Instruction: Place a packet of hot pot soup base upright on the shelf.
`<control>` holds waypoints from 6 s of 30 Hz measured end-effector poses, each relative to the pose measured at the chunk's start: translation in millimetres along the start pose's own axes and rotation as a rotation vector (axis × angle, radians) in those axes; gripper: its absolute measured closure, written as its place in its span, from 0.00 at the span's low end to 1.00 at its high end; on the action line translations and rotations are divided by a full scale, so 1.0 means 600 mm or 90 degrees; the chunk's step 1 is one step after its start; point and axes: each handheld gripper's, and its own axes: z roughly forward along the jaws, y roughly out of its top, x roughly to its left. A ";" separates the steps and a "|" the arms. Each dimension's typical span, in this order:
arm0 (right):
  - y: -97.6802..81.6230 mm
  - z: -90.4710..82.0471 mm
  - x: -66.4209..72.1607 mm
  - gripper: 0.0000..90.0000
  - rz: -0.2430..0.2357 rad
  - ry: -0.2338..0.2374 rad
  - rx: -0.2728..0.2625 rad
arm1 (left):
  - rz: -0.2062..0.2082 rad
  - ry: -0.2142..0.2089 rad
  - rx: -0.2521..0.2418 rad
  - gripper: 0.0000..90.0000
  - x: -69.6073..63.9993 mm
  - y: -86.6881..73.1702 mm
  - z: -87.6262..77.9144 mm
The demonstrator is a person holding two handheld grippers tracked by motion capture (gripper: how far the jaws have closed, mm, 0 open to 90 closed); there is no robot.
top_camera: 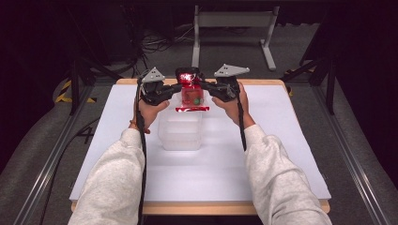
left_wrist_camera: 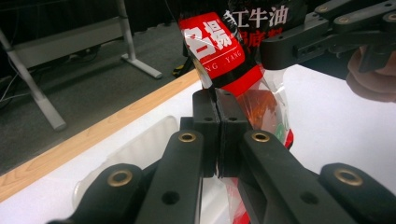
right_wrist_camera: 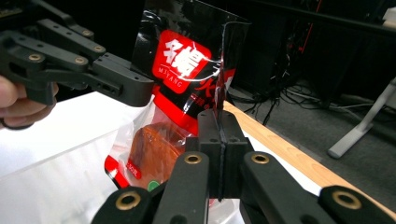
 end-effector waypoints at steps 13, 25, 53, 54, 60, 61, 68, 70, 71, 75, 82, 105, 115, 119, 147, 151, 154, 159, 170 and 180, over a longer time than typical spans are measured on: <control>-0.014 0.069 -0.030 1.00 0.013 -0.026 0.023 | -0.007 0.041 0.036 0.97 0.032 -0.010 0.037; -0.034 0.104 -0.025 1.00 0.026 -0.024 0.028 | -0.015 0.066 0.052 0.96 0.049 -0.034 0.050; -0.068 0.094 0.002 0.98 0.018 0.010 0.066 | -0.007 0.072 0.102 0.95 0.033 -0.073 0.036; -0.068 0.093 0.003 0.98 0.016 0.008 0.068 | -0.003 0.075 0.109 0.95 0.032 -0.073 0.036; -0.070 0.094 0.009 0.97 0.009 0.014 0.083 | 0.000 0.080 0.124 0.94 0.032 -0.076 0.034; -0.070 0.094 0.010 0.97 0.007 0.013 0.084 | -0.002 0.081 0.122 0.94 0.032 -0.078 0.033; -0.070 0.098 0.015 0.95 -0.004 0.013 0.095 | -0.004 0.084 0.122 0.91 0.035 -0.084 0.030; -0.070 0.097 0.015 0.95 -0.002 0.015 0.093 | -0.007 0.086 0.122 0.91 0.035 -0.084 0.030; -0.069 0.097 0.015 0.94 -0.002 0.017 0.093 | -0.009 0.087 0.123 0.87 0.036 -0.085 0.030; -0.068 0.094 0.014 0.90 0.000 0.015 0.093 | -0.007 0.093 0.122 0.85 0.037 -0.085 0.026; -0.066 0.088 0.014 0.87 0.002 0.009 0.089 | -0.010 0.100 0.113 0.82 0.037 -0.085 0.017; -0.059 0.039 0.012 0.76 -0.033 -0.037 0.106 | 0.025 0.107 0.115 0.63 0.012 -0.086 -0.037; -0.066 -0.002 0.007 0.72 -0.056 -0.052 0.119 | 0.066 0.124 0.119 0.48 -0.014 -0.093 -0.078; -0.072 -0.019 0.006 0.70 -0.070 -0.057 0.128 | 0.072 0.129 0.109 0.39 -0.027 -0.097 -0.094; -0.109 -0.091 -0.009 0.53 -0.090 -0.061 0.171 | 0.084 0.122 0.152 0.17 -0.092 -0.209 -0.172; -0.110 -0.099 -0.009 0.52 -0.091 -0.059 0.174 | 0.084 0.121 0.161 0.16 -0.099 -0.221 -0.174; -0.112 -0.103 -0.008 0.50 -0.094 -0.060 0.181 | 0.079 0.117 0.159 0.15 -0.105 -0.229 -0.178; -0.121 -0.110 -0.005 0.46 -0.104 -0.058 0.198 | 0.083 0.115 0.171 0.14 -0.112 -0.243 -0.178; -0.145 -0.146 -0.009 0.30 -0.100 -0.070 0.229 | 0.086 0.105 0.182 0.12 -0.132 -0.261 -0.179; -0.173 -0.178 -0.015 0.26 -0.107 -0.090 0.249 | 0.090 0.098 0.194 0.11 -0.142 -0.273 -0.180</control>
